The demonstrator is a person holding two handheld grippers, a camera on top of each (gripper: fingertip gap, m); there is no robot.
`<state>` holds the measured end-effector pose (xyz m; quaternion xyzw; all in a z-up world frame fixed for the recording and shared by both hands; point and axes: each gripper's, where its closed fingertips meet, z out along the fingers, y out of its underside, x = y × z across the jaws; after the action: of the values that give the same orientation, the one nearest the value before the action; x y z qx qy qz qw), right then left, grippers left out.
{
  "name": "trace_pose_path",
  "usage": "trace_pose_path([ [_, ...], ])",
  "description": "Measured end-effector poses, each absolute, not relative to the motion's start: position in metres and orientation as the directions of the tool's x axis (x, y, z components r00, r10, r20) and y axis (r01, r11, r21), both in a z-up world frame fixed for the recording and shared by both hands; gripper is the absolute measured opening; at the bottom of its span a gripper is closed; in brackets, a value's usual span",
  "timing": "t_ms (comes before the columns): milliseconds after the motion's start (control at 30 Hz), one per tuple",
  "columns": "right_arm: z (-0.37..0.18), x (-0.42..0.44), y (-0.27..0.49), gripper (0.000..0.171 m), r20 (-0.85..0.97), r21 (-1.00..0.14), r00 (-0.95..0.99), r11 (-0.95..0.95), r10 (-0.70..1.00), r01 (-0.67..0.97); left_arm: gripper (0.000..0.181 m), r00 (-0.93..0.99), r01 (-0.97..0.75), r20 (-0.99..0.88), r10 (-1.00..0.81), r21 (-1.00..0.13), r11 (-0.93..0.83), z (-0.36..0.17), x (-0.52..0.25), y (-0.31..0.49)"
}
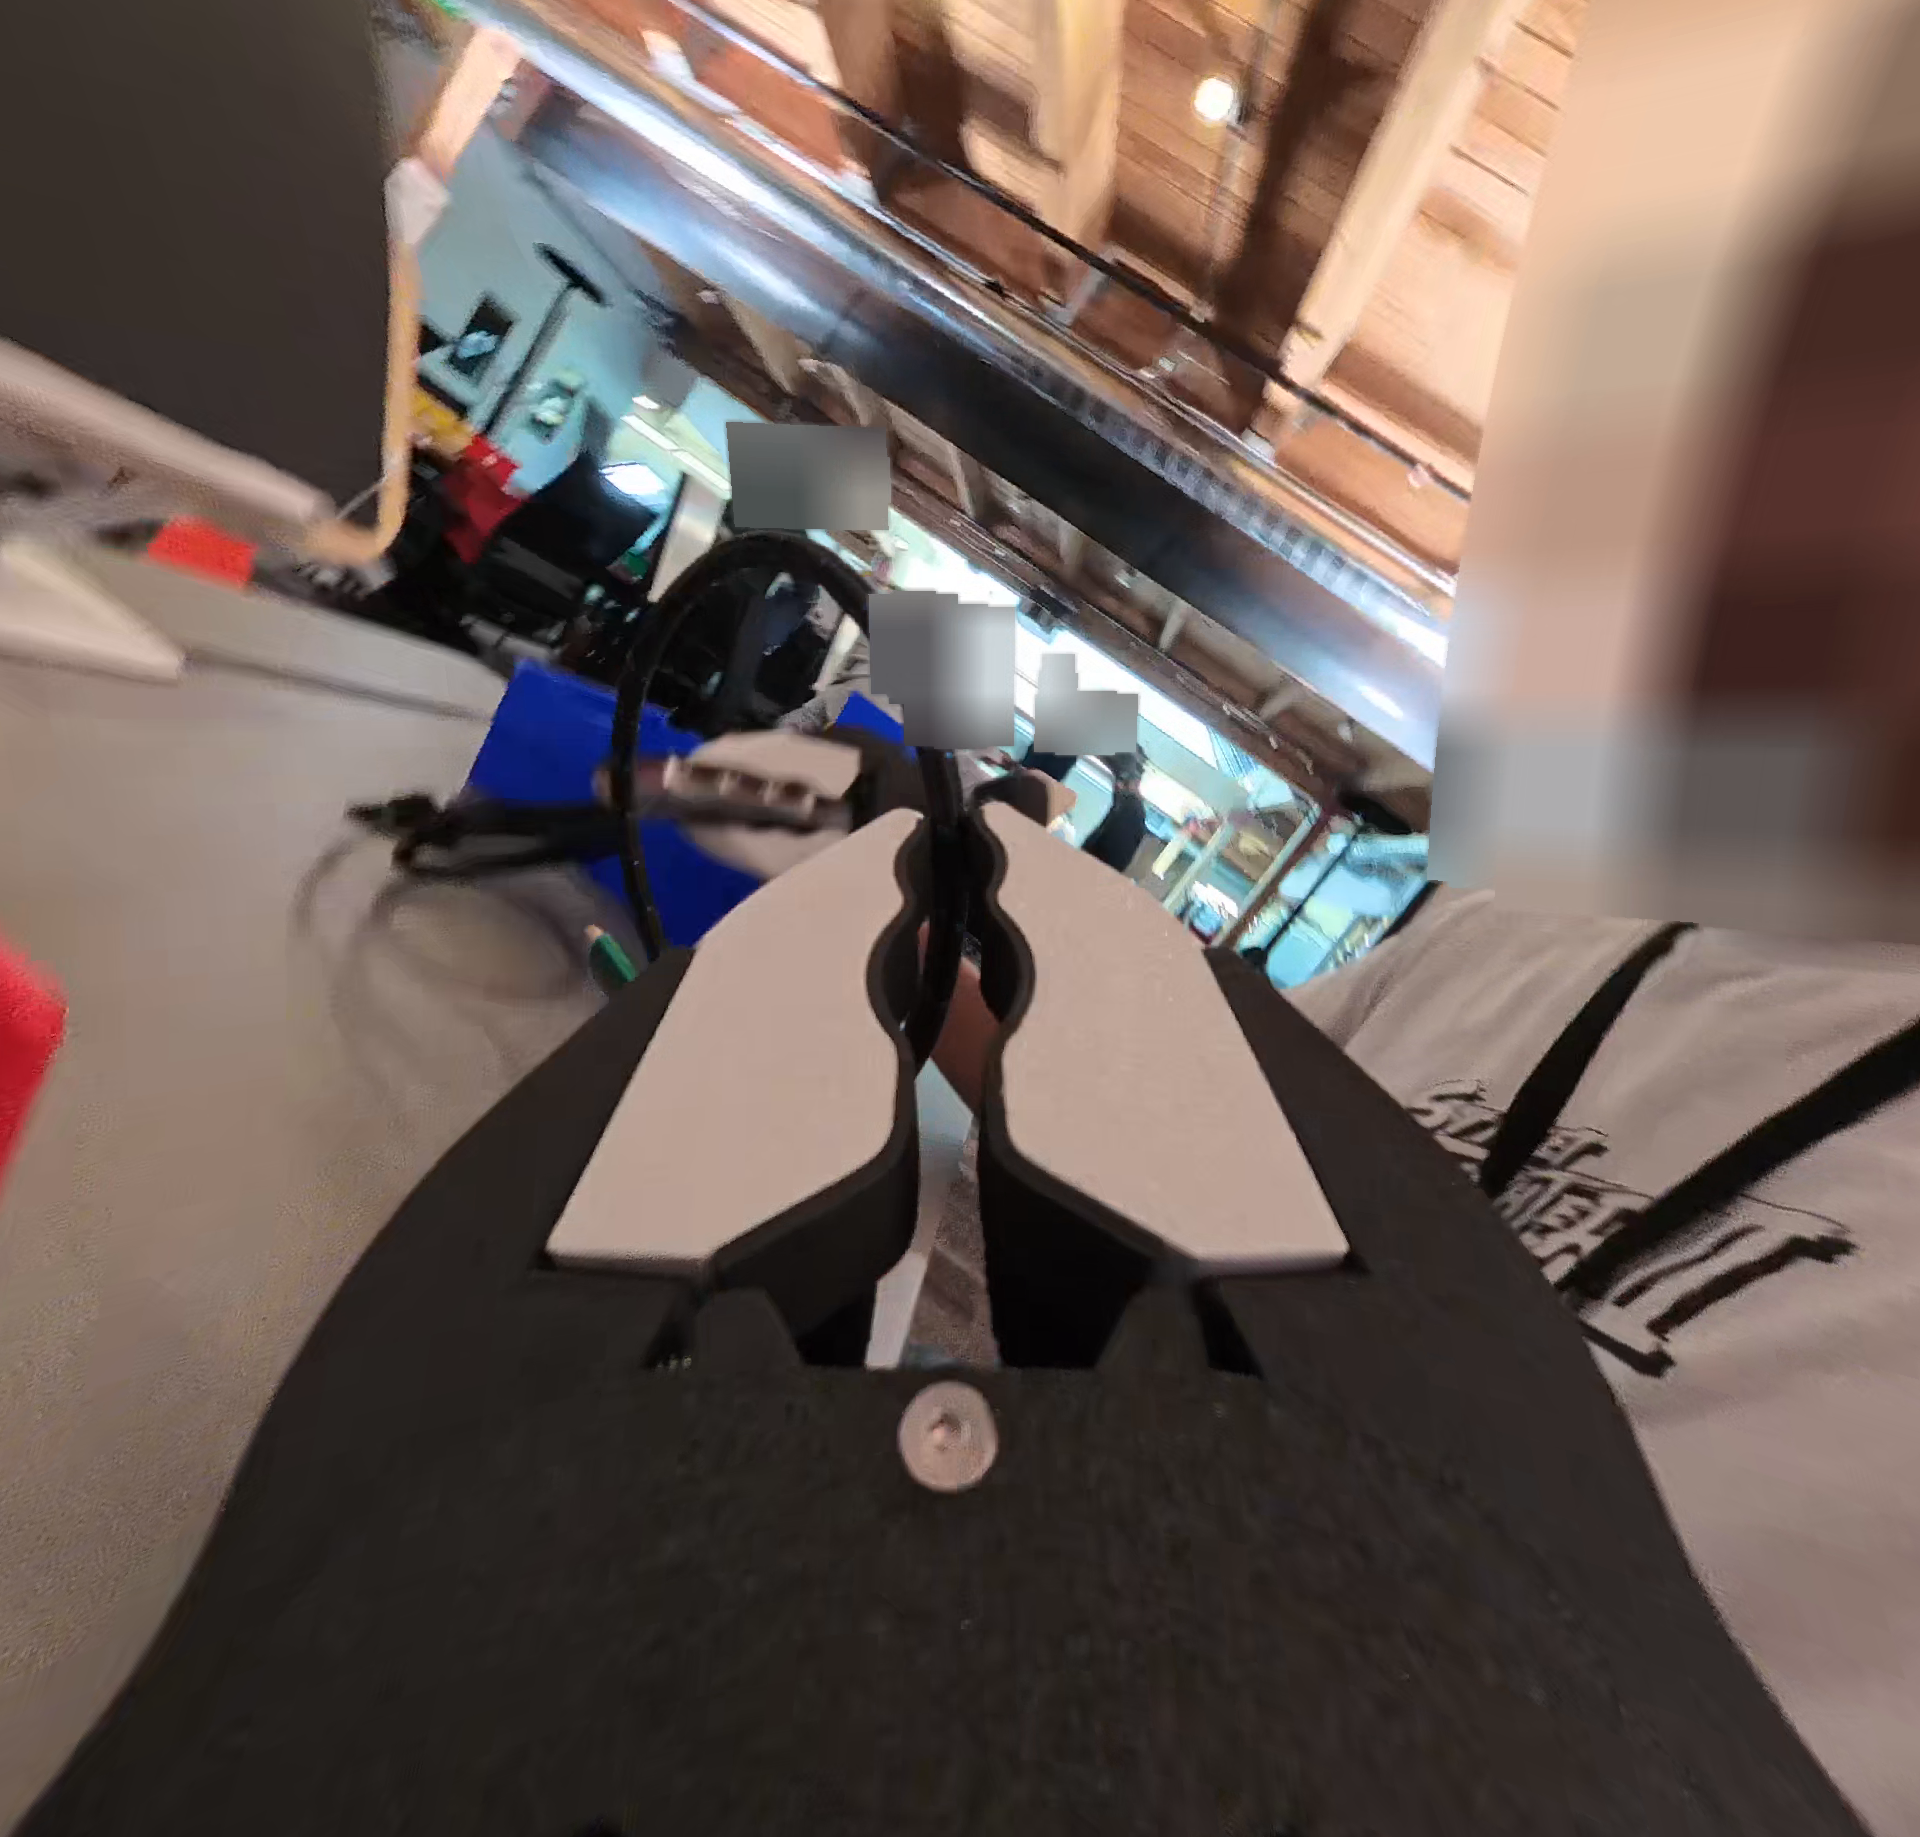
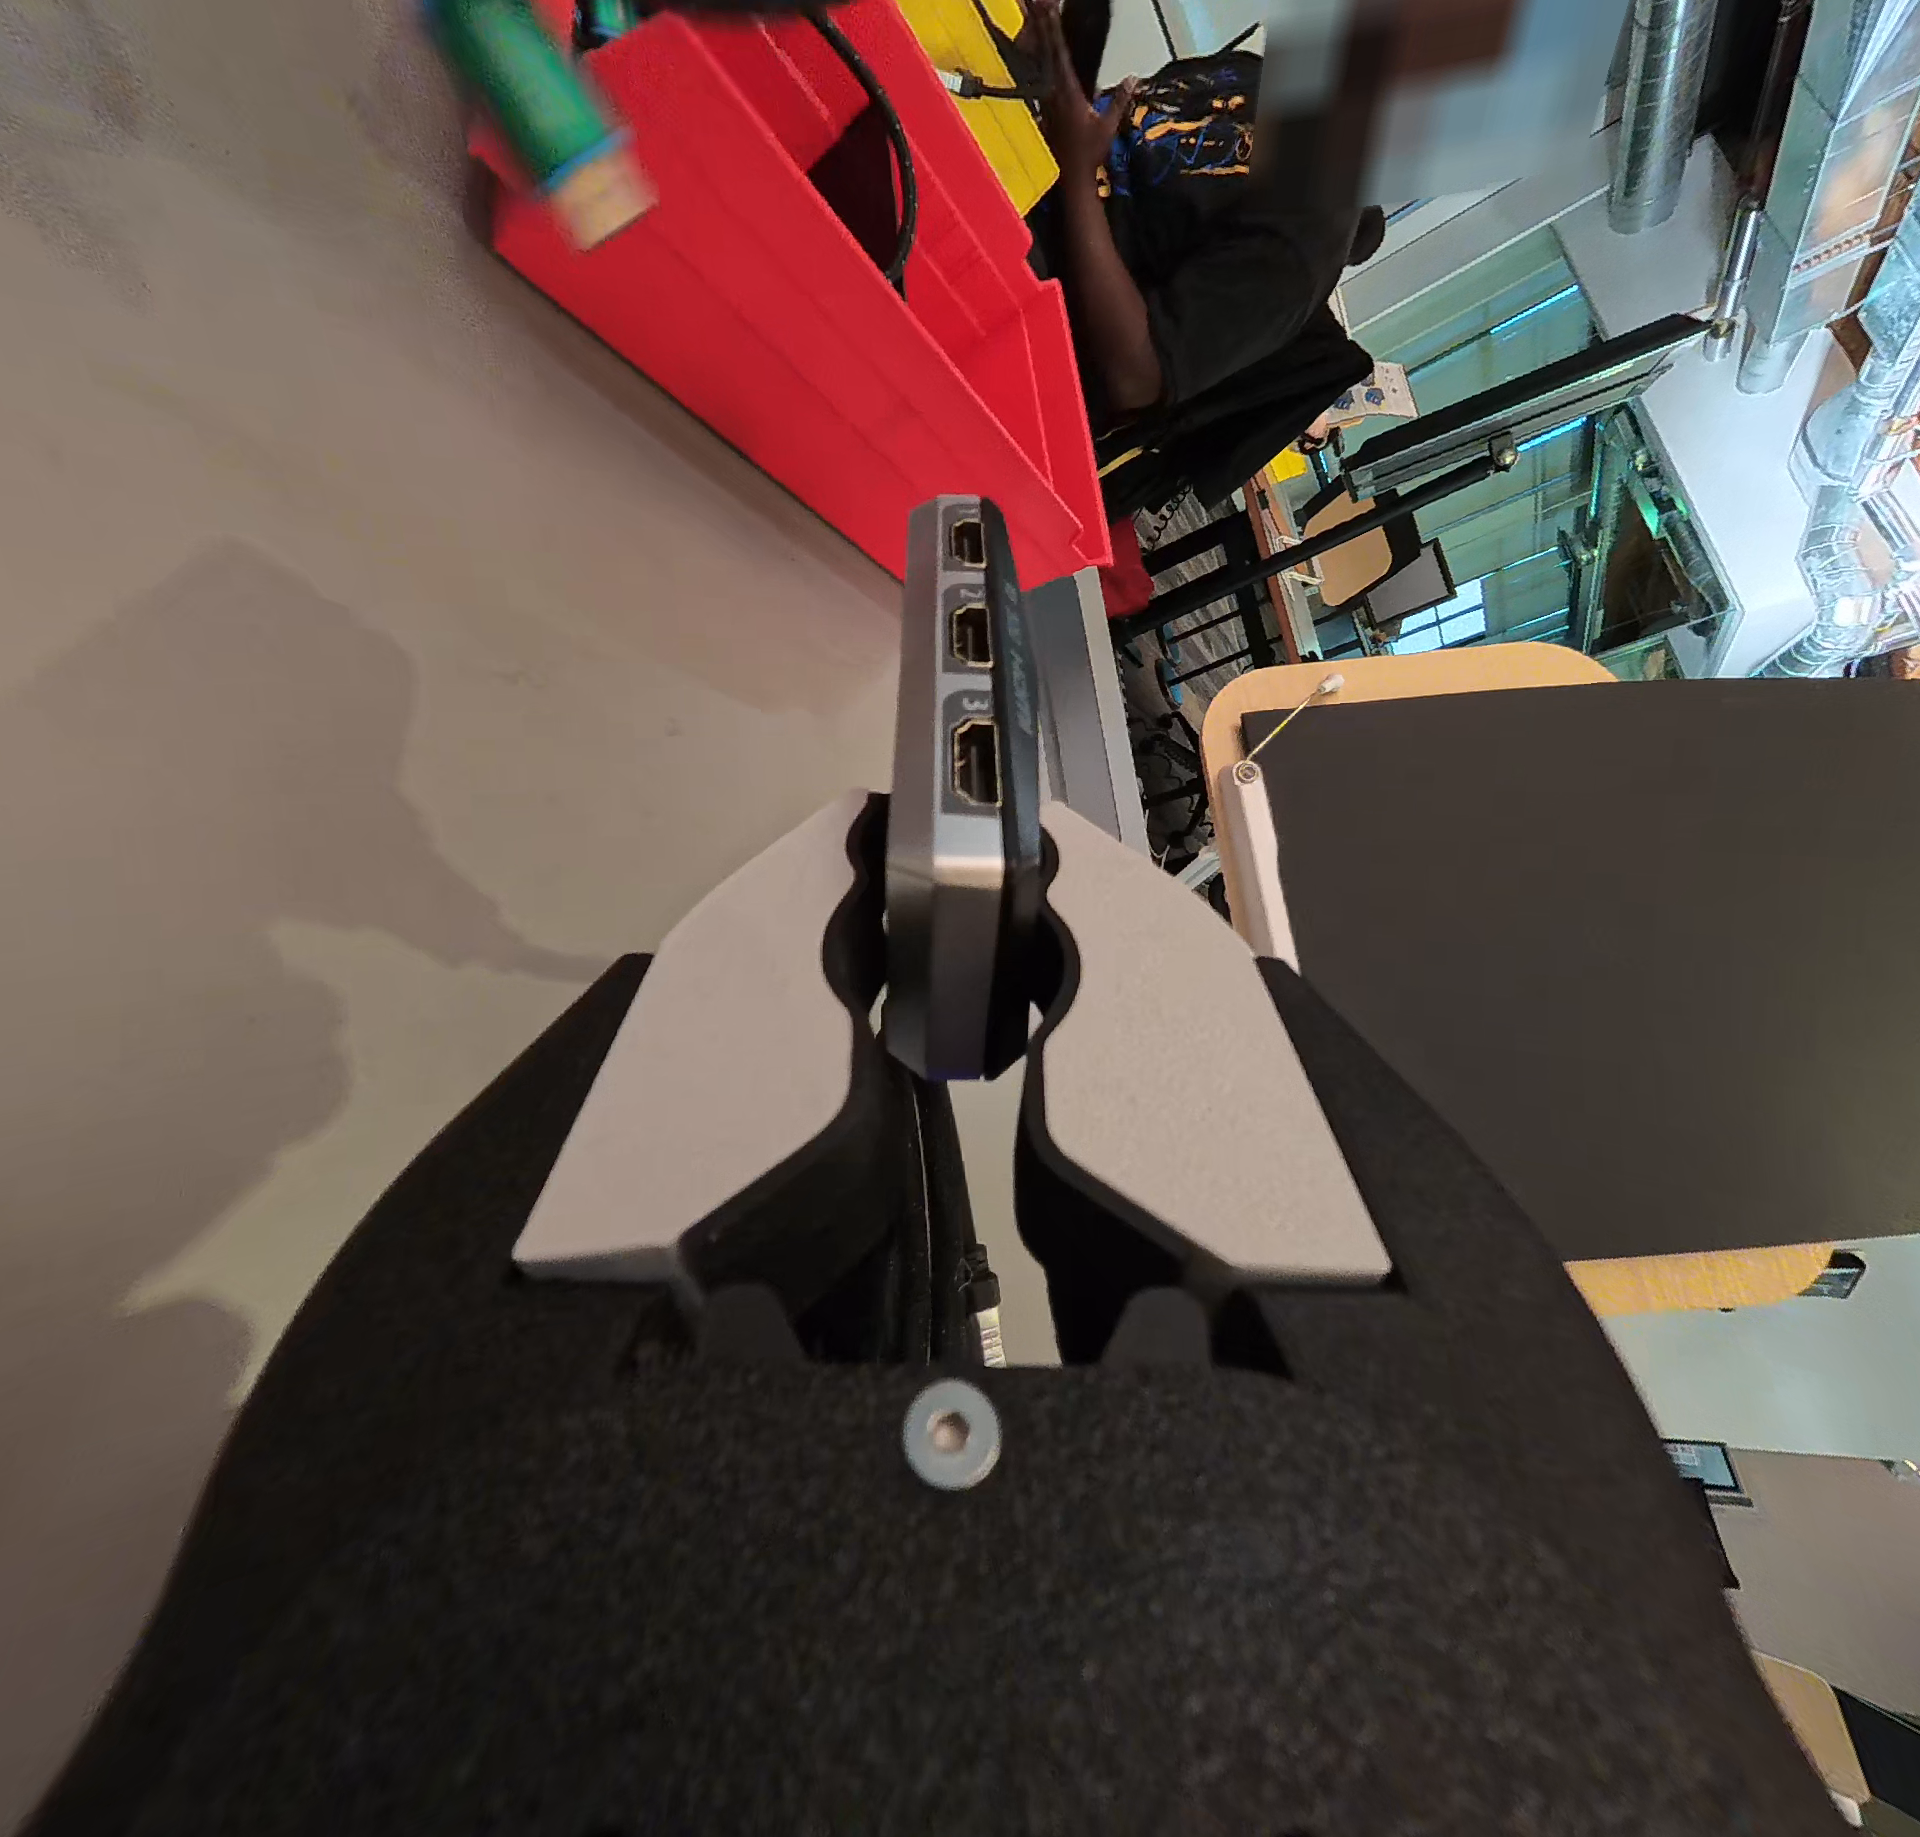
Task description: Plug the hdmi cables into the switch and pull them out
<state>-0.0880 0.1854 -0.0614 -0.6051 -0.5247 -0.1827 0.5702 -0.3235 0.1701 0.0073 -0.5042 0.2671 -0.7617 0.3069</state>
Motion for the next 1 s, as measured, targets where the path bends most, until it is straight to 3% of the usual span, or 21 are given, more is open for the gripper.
trace_pose_path([
  [133,-0.064,-0.090,0.186,0.023,0.822,-0.491,0.373,0.203,0.429,0.847,0.005,-0.134,0.168,0.753,-0.644,-0.624,-0.764,-0.070,-0.326,0.161],
  [233,-0.064,-0.091,0.187,0.023,0.825,-0.486,0.368,0.206,0.429,0.849,0.006,0.088,0.087,0.755,-0.650,-0.656,-0.750,-0.108,-0.339,0.164],
  [333,-0.063,-0.090,0.187,0.023,0.823,-0.492,0.373,0.208,0.429,0.845,0.015,0.384,-0.111,0.575,-0.722,-0.748,-0.654,-0.143,-0.361,0.174],
  [433,-0.062,-0.088,0.188,0.023,0.815,-0.507,0.387,0.208,0.431,0.836,0.032,0.534,-0.229,0.373,-0.759,-0.800,-0.555,-0.146,-0.377,0.186],
  [533,-0.062,-0.089,0.189,0.023,0.813,-0.510,0.390,0.205,0.431,0.836,0.038,0.568,-0.323,0.195,-0.799,-0.840,-0.435,-0.135,-0.365,0.187],
  [667,-0.064,-0.091,0.189,0.023,0.819,-0.496,0.378,0.202,0.431,0.845,0.055,0.518,-0.461,0.081,-0.851,-0.812,-0.358,-0.138,-0.314,0.168],
  [833,-0.066,-0.093,0.190,0.023,0.822,-0.488,0.370,0.200,0.433,0.850,0.050,0.509,-0.574,-0.050,-0.860,-0.764,-0.296,-0.159,-0.273,0.147],
  [1000,-0.067,-0.094,0.192,0.023,0.815,-0.500,0.378,0.202,0.439,0.842,0.050,0.499,-0.599,-0.014,-0.866,-0.727,-0.334,-0.173,-0.258,0.144],
])
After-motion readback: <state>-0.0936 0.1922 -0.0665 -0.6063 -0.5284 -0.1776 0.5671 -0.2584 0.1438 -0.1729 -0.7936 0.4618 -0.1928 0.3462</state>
